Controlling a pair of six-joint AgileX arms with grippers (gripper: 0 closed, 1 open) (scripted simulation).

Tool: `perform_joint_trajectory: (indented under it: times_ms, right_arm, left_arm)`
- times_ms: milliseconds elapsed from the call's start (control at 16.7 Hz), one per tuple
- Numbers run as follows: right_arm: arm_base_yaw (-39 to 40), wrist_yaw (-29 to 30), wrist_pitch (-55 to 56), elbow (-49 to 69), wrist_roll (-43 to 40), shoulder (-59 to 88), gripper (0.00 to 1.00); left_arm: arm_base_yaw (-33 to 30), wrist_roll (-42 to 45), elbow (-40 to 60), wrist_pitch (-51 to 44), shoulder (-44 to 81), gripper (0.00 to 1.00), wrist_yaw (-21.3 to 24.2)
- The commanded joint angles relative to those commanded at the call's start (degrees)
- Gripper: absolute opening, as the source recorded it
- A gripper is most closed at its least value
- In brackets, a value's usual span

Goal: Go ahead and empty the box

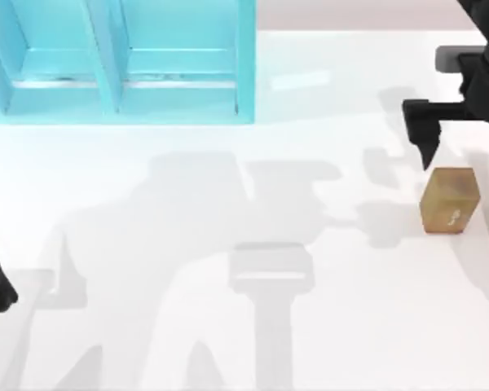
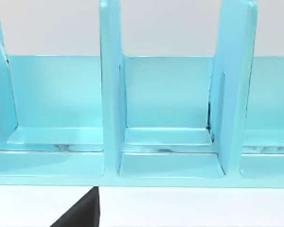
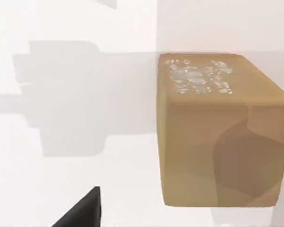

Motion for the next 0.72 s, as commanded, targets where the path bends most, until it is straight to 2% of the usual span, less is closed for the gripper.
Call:
perform_joint_trajectory:
  times_ms: [240,720]
  right_arm:
    - [-5.8,-0.1,-1.8,1.9,-5.9,-0.4,1.0]
    - [-31.3,-0.3,-7.4,5.8,-31.2,-1.7,1.0]
  left_arm:
    - [0.0,0.0,0.0,0.0,0.0,1.0,0.0]
    - [0.0,0.0,0.0,0.0,0.0,1.0,0.0]
